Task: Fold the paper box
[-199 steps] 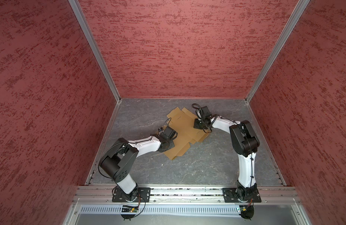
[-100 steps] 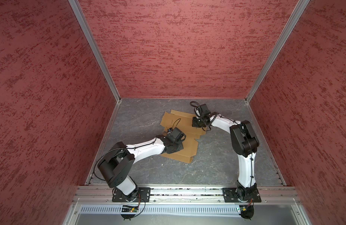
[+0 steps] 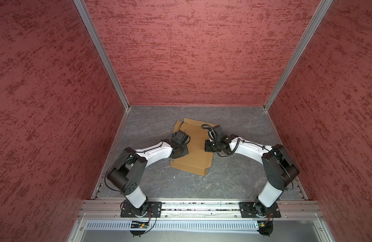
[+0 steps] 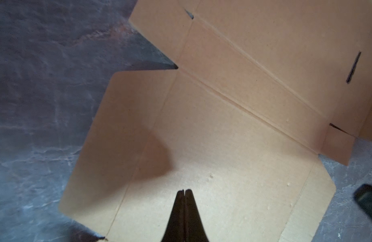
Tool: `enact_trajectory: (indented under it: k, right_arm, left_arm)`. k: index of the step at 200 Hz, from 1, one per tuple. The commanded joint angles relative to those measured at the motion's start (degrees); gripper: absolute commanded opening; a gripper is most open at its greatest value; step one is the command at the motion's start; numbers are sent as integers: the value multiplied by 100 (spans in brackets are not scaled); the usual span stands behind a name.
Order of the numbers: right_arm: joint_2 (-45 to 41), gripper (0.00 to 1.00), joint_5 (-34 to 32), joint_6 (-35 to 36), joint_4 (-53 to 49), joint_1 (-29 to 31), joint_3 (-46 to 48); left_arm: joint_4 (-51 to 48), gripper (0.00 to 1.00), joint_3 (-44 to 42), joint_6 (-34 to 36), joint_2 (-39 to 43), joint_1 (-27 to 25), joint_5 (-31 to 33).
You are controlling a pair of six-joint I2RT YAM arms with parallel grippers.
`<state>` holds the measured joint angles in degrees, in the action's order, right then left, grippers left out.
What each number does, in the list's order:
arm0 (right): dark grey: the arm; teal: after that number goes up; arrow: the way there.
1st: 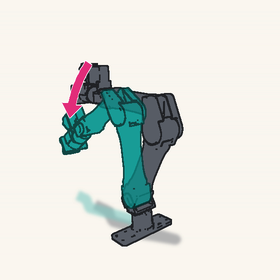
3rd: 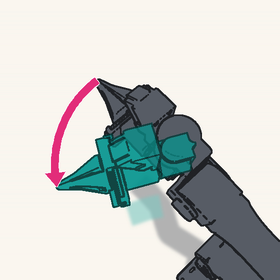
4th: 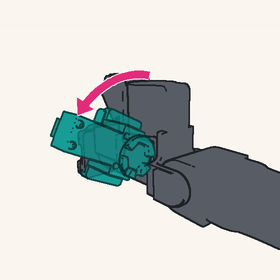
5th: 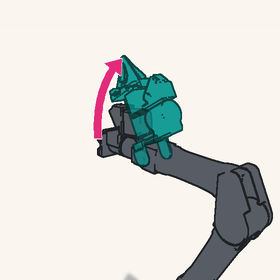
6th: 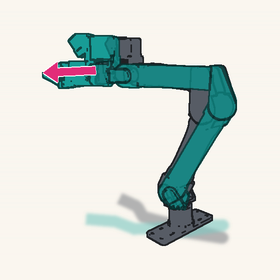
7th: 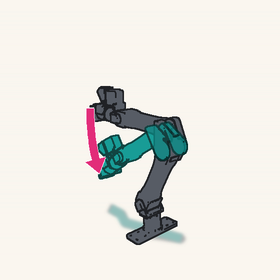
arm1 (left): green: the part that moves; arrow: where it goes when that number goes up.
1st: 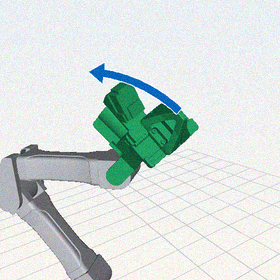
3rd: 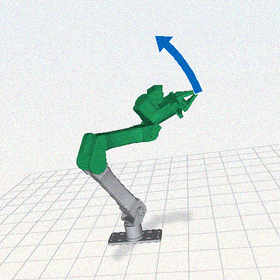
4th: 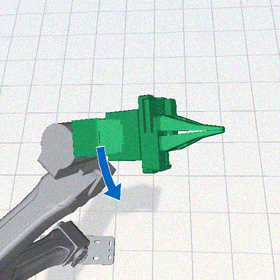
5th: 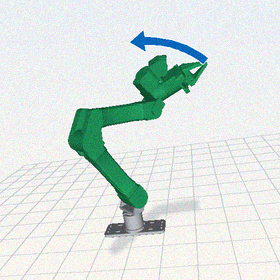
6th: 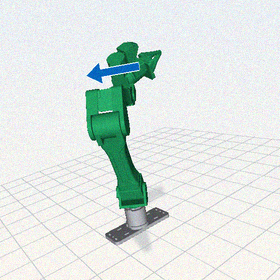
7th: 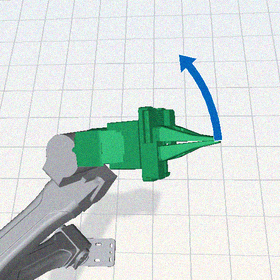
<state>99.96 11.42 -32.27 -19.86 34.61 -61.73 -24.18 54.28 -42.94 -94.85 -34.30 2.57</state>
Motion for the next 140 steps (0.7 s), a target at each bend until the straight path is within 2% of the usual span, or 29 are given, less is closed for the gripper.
enact_trajectory:
  k: [1,54,97,140]
  right_arm:
    - [160,0,103,-432,487,105,146]
    - [735,0,44,-233,459,48,17]
    - [1164,0,64,-98,396,-272,-150]
    - [1202,0,225,203,315,-366,-344]
  left_arm:
    - [221,0,-133,-38,-91,3,16]
    - [240,0,-446,-633,-173,-423,209]
    - [266,0,-650,-1216,-200,-911,306]
    - [125,0,-687,-1500,-73,-1141,378]
